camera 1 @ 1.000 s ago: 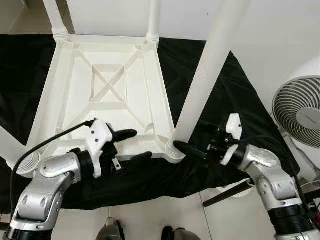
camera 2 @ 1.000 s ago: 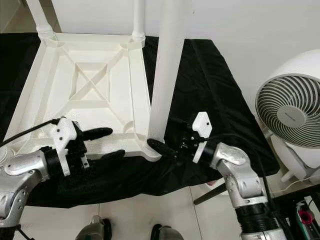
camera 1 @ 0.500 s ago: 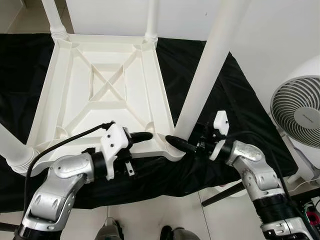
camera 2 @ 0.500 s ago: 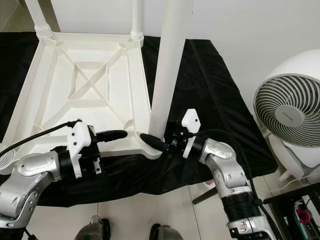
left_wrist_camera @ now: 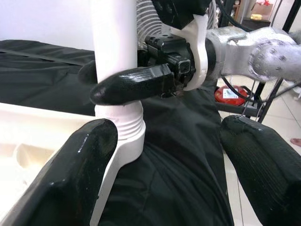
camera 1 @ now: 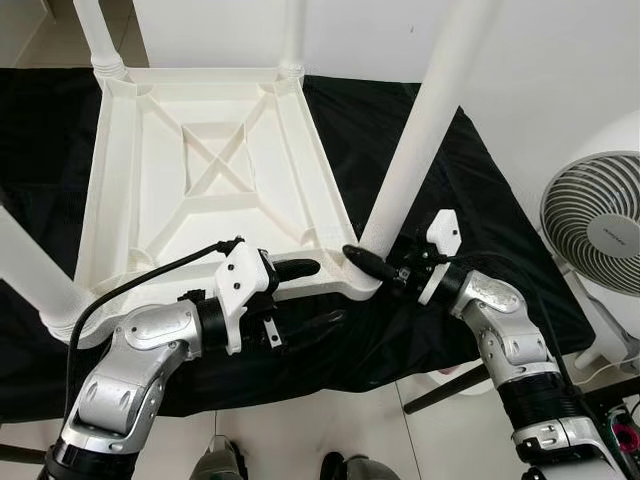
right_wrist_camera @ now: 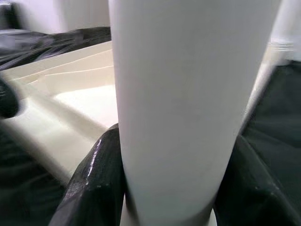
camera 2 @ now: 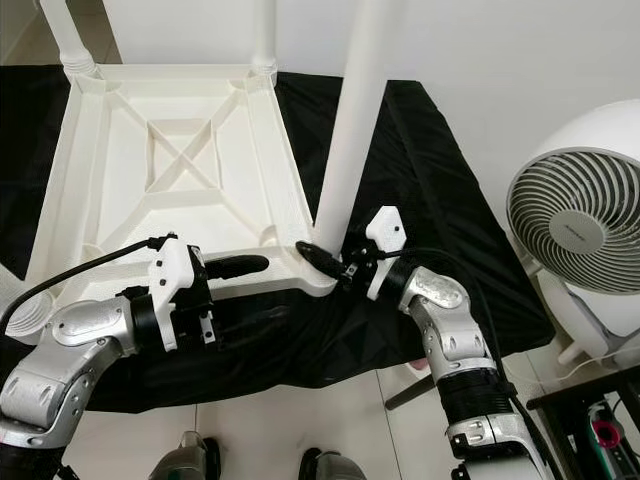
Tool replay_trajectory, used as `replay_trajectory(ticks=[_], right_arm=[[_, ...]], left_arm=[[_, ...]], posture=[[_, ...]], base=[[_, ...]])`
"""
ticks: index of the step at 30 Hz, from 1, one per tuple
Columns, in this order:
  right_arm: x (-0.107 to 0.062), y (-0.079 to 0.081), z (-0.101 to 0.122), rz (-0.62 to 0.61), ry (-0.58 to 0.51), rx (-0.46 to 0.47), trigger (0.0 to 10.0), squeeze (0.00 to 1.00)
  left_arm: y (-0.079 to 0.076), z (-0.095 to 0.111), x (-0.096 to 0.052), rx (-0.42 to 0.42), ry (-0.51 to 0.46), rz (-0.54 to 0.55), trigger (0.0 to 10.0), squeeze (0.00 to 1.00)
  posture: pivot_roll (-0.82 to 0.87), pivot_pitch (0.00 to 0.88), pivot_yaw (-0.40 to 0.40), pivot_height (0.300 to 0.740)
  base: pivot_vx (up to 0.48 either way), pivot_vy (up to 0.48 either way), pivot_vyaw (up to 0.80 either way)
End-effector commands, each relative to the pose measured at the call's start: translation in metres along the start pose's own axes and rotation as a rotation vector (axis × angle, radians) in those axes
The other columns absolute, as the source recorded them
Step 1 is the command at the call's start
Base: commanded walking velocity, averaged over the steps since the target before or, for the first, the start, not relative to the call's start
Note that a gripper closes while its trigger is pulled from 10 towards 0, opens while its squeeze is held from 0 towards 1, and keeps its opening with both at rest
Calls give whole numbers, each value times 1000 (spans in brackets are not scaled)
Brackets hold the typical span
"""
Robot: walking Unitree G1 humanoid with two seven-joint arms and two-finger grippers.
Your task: Building children table
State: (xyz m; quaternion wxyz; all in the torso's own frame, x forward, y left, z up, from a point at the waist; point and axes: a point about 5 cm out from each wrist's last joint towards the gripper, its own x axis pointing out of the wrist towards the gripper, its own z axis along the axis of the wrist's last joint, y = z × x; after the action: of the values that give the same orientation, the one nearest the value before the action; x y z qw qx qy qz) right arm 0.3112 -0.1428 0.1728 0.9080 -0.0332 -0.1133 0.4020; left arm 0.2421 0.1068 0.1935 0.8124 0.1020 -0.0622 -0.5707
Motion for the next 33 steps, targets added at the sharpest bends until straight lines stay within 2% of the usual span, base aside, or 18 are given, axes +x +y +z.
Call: replay_trajectory(ticks=[1, 4, 7, 8, 9, 12, 14, 15, 19, 20, 22, 23, 27, 28, 30, 33], right_arm=[[-10, -1, -11, -108, 46, 18, 0, 0], [-10, 7, -11, -188, 36, 50, 0, 0], [-10, 9, -11, -216, 40, 40, 0, 0], [-11, 15, -9, -279, 34, 37, 0, 0], [-11, 15, -9, -279, 34, 37, 0, 0], [-10, 34, -5, -447, 20, 62, 0, 0], [-10, 34, -5, -447, 20, 62, 0, 0], [-6, 45, -6, -508, 29, 84, 0, 0], [-3, 50, -9, -528, 42, 99, 0, 0], [-3, 52, -9, -537, 47, 103, 3020, 0], [-2, 54, -8, -534, 48, 105, 3020, 0], [-2, 55, -7, -534, 41, 115, 10000, 0], [-4, 52, -6, -518, 36, 119, 10000, 0], [-6, 48, -6, -501, 33, 108, 10000, 969], [-11, 40, -2, -455, 21, 113, 10000, 1000], [-12, 38, 0, -449, 21, 119, 10000, 1000]], left_arm=[[2, -3, 1, -3, 3, 82, 10000, 0], [3, -4, 1, 1, 4, 95, 10000, 0], [3, -4, 1, 4, 4, 99, 10000, 0], [4, -4, 1, 1, 2, 104, 10000, 0], [4, -4, 1, 1, 2, 104, 10000, 0], [6, -5, 1, 4, 1, 110, 10000, 0], [6, -5, 1, 4, 1, 110, 10000, 0], [7, -5, 2, 4, -2, 115, 10000, 0], [8, -5, 4, 4, -5, 117, 10000, 0], [8, -5, 4, 4, -7, 117, 10000, 0], [8, -4, 5, 0, -14, 121, 10000, 0], [8, -4, 5, -4, -18, 123, 10000, 0], [9, -4, 6, -4, -20, 126, 10000, 0], [9, -5, 6, 0, -18, 127, 10000, 0], [11, -6, 6, 7, -14, 135, 10000, 0], [11, -7, 6, 8, -13, 138, 10000, 0]], posture=[[120, 170, -99, 740], [119, 172, -100, 740], [118, 171, -100, 740], [114, 171, -98, 740], [114, 171, -98, 740], [108, 168, -96, 740], [108, 168, -96, 740], [106, 164, -95, 740], [105, 164, -97, 740], [105, 163, -98, 740], [104, 162, -98, 740], [100, 158, -98, 740], [99, 155, -99, 740], [101, 148, -102, 740], [101, 148, -102, 740], [103, 140, -103, 740]], base=[[0, 0, 0], [0, 0, 0], [0, 0, 0], [0, 0, 0], [0, 0, 0], [0, 0, 0], [0, 0, 0], [0, 0, 0], [0, 0, 0], [0, 0, 0], [0, 0, 0], [0, 0, 0], [0, 0, 0], [0, 0, 0], [0, 0, 0], [0, 0, 0]])
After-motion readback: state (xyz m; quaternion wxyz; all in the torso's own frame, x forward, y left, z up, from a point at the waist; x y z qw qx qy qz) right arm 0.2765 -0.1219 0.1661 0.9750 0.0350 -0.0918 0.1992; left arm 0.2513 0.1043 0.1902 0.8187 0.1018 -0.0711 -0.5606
